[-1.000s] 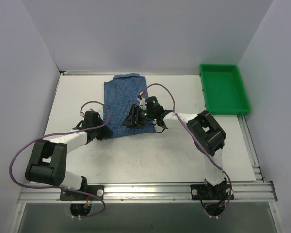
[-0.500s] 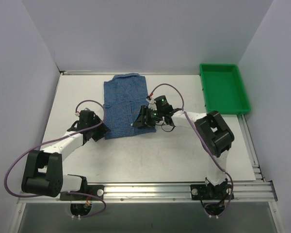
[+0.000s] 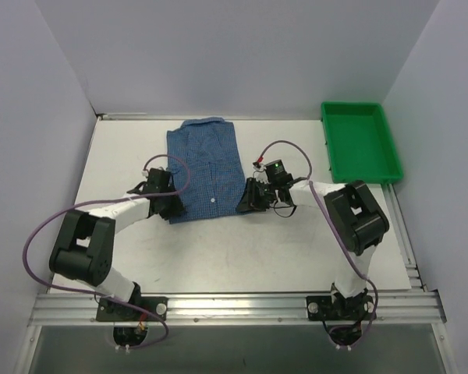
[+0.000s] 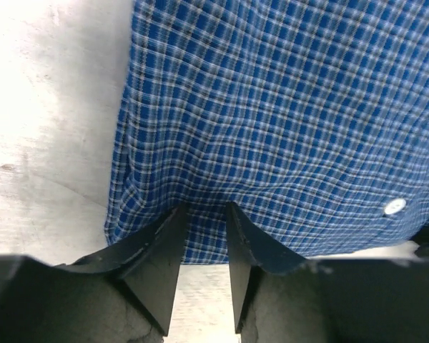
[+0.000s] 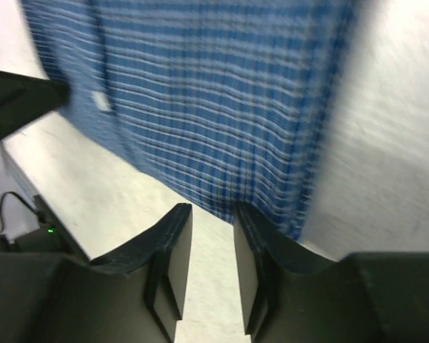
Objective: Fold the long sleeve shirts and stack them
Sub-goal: Fold the shirt
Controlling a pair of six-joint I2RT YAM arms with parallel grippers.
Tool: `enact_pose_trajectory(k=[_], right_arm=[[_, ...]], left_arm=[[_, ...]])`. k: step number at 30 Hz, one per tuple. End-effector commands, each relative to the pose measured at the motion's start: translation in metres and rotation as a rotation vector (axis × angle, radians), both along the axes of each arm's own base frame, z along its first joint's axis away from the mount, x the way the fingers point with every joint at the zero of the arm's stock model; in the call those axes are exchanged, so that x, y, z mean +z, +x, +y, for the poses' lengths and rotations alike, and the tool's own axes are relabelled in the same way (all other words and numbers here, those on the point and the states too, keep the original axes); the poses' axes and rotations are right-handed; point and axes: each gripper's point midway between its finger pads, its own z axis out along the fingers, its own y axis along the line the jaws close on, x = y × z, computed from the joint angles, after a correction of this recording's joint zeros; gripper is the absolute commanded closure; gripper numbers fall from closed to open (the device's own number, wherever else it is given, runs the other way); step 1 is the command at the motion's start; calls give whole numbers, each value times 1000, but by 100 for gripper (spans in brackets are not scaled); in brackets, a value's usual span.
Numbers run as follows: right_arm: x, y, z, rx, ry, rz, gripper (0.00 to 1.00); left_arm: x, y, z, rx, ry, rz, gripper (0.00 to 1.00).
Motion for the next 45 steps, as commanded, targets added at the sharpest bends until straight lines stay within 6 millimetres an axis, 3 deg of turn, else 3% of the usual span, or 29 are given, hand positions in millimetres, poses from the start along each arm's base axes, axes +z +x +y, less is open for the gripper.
enact_pose_trajectory(k=[1,4,11,17,20,23,24,26,28,29,30,31,32,33,35,36,37,38,39,43,44,45], right_arm=[[-37,-22,-17,-12,-90,75,71],[-53,-41,-29,-30,-121,140,75],[-65,-96,-53,-33,-158,248,78],[-51,-122,-81,-25,-248,210,77],[-35,-123,-91,-14,-281,164,76],[0,-107,-77,2,-215,86,75],[14,-98,-71,0,-186,51,72],[44,-75,-55,-15,-130,-16,67],[57,-58,-44,-29,-97,-44,60],[78,-39,-31,-44,-46,-96,58],[76,-31,-24,-47,-33,-91,56],[87,-15,-14,-51,11,-137,56],[99,-2,-3,-70,50,-151,57],[91,8,5,-74,63,-133,56],[106,32,25,-81,144,-172,56],[92,41,31,-85,139,-151,56],[90,51,35,-98,147,-166,57],[88,58,40,-99,152,-168,57],[73,68,47,-105,147,-144,57],[39,90,59,-116,153,-116,57],[13,96,58,-124,130,-84,57],[12,96,57,-125,129,-84,57]], left_arm=[[-23,-12,7,7,33,72,59],[-45,-38,1,-20,-8,162,64],[-55,-109,-12,-93,-68,248,68],[-39,-163,-13,-104,-111,224,68],[-21,-169,-19,-114,-183,164,65],[14,-154,-28,-136,-235,47,50],[35,-141,-32,-145,-248,-16,48],[57,-123,-32,-136,-230,-96,43],[84,-98,-30,-125,-209,-185,41],[84,-88,-29,-118,-195,-183,41],[89,-78,-28,-123,-192,-201,41],[92,-56,-22,-83,-196,-222,41],[94,-47,-22,-81,-215,-228,41],[93,-36,-19,-69,-223,-237,47],[87,-5,-5,-9,-234,-259,51],[89,7,-2,9,-251,-286,53],[74,14,2,27,-251,-255,54],[70,23,10,55,-259,-256,55],[69,33,12,72,-277,-278,55],[25,39,25,161,-299,-191,59],[9,35,29,201,-327,-155,59],[9,35,29,201,-327,-154,59]])
